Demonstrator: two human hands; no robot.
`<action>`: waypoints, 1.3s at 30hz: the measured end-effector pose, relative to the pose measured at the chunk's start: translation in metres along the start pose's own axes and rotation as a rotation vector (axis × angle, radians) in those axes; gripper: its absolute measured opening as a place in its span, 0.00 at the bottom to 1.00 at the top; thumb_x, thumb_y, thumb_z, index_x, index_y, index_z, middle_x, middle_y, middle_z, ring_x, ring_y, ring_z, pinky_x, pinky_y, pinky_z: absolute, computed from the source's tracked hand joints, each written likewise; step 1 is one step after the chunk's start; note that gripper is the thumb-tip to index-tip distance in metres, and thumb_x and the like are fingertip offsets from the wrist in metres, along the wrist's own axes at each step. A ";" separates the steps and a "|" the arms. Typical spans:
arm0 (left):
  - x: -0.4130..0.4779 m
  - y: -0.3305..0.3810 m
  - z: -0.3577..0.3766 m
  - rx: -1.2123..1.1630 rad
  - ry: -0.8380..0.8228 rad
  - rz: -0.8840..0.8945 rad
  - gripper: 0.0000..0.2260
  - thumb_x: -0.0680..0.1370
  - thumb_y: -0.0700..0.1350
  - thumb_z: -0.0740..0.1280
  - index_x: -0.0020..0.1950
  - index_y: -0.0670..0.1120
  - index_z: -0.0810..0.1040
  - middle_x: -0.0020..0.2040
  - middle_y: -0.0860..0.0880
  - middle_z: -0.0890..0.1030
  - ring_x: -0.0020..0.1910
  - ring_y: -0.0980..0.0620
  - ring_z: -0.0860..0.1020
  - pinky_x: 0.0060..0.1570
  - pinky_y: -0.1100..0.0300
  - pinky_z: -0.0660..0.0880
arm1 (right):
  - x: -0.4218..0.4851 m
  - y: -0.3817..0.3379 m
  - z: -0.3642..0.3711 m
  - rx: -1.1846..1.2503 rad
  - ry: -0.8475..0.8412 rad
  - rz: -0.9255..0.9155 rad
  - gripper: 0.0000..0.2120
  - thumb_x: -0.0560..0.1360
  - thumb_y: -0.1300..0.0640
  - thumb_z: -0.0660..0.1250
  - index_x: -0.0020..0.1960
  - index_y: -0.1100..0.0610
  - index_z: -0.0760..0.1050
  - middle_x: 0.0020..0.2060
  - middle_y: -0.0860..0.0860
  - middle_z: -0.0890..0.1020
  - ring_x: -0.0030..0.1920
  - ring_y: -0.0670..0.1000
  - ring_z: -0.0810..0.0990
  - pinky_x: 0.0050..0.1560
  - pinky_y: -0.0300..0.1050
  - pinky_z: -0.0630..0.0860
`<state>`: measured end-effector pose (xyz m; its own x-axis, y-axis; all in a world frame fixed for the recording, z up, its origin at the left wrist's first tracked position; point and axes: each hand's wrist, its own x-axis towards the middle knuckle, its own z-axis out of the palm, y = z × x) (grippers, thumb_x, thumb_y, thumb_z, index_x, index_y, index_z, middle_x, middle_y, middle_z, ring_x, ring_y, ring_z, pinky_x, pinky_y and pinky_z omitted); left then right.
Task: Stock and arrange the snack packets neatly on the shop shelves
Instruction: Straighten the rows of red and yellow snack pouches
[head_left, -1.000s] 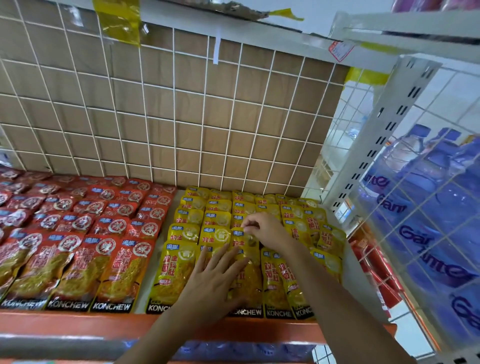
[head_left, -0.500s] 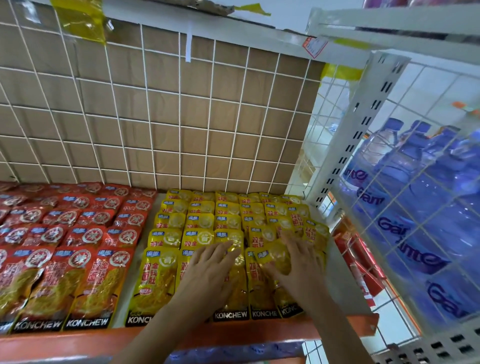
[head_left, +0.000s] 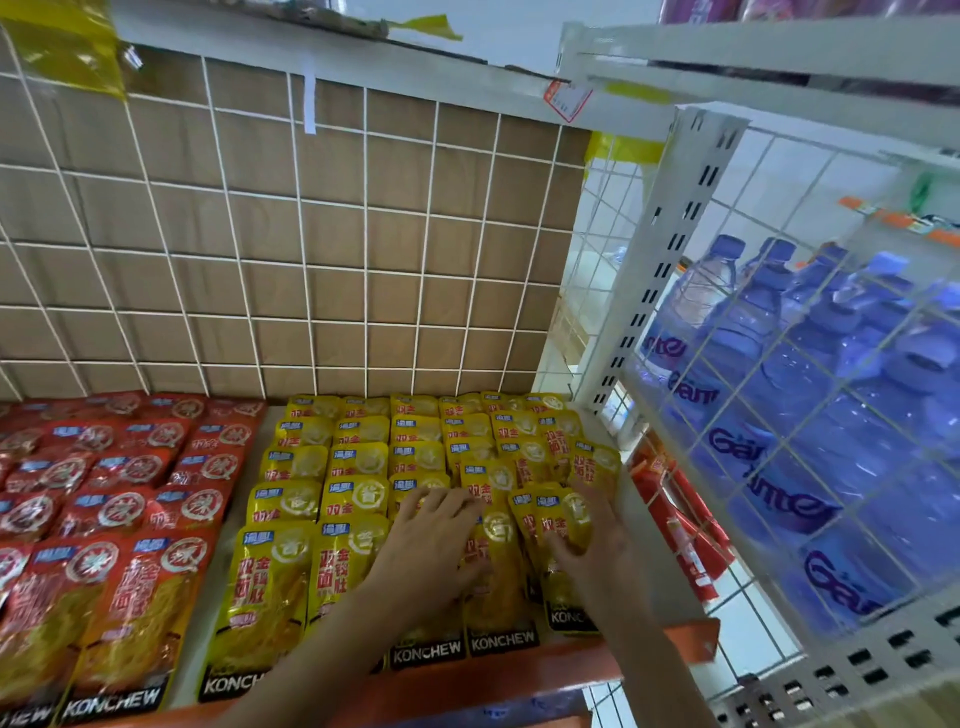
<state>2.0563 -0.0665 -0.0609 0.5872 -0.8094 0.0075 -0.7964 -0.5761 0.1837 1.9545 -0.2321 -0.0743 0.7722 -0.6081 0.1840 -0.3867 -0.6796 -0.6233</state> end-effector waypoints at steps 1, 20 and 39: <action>0.001 0.000 0.000 -0.004 -0.006 0.000 0.27 0.78 0.60 0.58 0.75 0.53 0.57 0.72 0.55 0.60 0.73 0.54 0.55 0.73 0.54 0.43 | 0.001 0.000 0.000 0.011 -0.030 0.009 0.30 0.69 0.53 0.73 0.67 0.50 0.66 0.64 0.50 0.72 0.58 0.51 0.75 0.48 0.42 0.72; -0.017 0.003 0.015 -0.098 0.131 0.062 0.22 0.71 0.62 0.54 0.61 0.57 0.73 0.61 0.58 0.76 0.59 0.57 0.76 0.59 0.58 0.72 | 0.018 0.014 -0.010 -0.049 -0.049 0.010 0.32 0.68 0.53 0.74 0.69 0.53 0.66 0.68 0.54 0.69 0.65 0.58 0.69 0.64 0.54 0.68; -0.026 0.005 0.034 0.127 0.059 0.222 0.27 0.69 0.67 0.58 0.66 0.59 0.69 0.70 0.58 0.69 0.68 0.59 0.64 0.63 0.53 0.66 | 0.094 -0.038 0.025 -0.156 -0.375 -0.401 0.11 0.75 0.52 0.66 0.56 0.53 0.77 0.50 0.48 0.80 0.52 0.47 0.76 0.56 0.45 0.73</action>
<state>2.0320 -0.0528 -0.0932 0.4009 -0.9116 0.0916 -0.9161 -0.3982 0.0468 2.0547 -0.2530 -0.0526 0.9890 -0.1222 0.0834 -0.0741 -0.8971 -0.4356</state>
